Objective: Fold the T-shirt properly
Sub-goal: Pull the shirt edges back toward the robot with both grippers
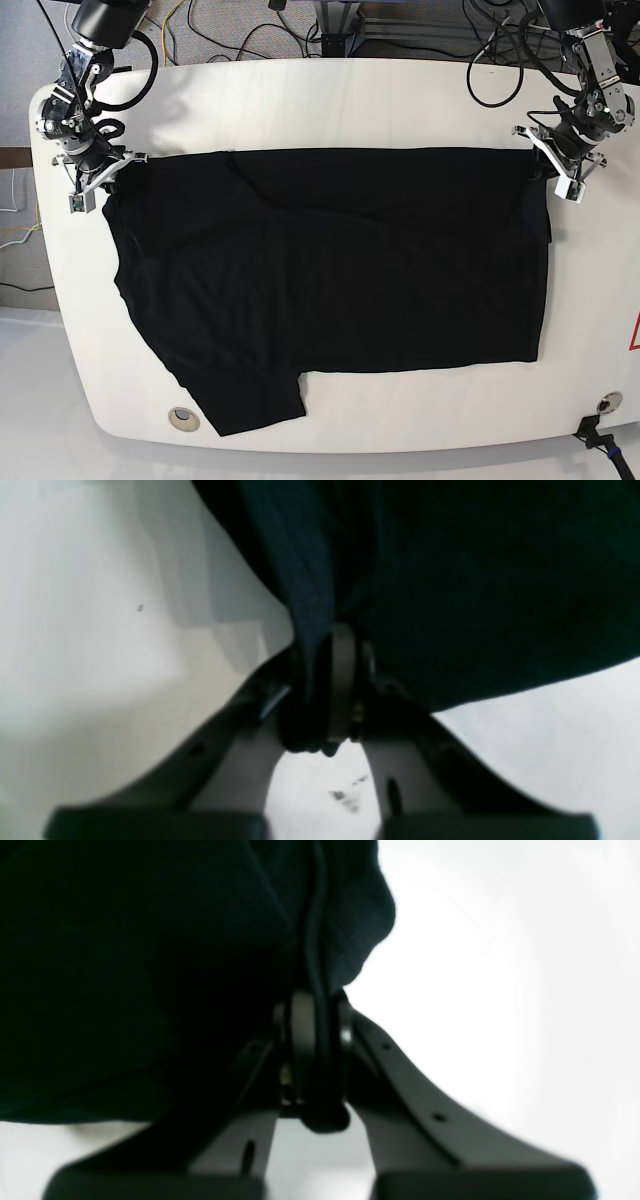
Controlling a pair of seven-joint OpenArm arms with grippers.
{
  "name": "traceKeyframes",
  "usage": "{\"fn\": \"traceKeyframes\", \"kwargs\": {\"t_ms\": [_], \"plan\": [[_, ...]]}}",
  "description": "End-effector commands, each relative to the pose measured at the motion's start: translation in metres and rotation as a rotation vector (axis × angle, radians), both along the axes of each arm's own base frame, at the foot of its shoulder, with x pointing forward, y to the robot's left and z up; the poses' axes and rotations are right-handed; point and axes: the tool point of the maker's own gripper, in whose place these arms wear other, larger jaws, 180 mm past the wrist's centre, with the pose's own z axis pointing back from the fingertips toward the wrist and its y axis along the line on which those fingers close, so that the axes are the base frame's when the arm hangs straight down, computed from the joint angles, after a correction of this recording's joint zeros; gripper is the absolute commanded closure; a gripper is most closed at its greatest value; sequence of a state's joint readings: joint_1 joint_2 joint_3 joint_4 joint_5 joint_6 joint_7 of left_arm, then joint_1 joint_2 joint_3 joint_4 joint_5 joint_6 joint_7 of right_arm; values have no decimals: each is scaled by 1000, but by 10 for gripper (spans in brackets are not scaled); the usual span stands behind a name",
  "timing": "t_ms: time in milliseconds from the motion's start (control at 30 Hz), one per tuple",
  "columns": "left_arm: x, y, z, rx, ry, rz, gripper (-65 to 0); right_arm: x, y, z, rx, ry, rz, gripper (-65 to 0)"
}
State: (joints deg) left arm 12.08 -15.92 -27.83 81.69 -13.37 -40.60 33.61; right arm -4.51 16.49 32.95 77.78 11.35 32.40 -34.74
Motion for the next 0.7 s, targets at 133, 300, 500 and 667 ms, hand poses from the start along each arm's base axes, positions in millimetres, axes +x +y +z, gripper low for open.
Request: {"fn": "traceKeyframes", "kwargs": {"t_ms": [133,300,500,667], "plan": [[-23,15,-8,62,75,3,0,-21,1,-13,-10,63,-5,0],[-56,33,-16,103,150,-2,0,-52,14,-24,-6,132,6,0],[-98,46,-6,175,204,-21,0,-100,31,-19,-52,211,46,0],[-117,40,-3,194,227,-52,0,-134,31,-17,-72,257,42,0]]}}
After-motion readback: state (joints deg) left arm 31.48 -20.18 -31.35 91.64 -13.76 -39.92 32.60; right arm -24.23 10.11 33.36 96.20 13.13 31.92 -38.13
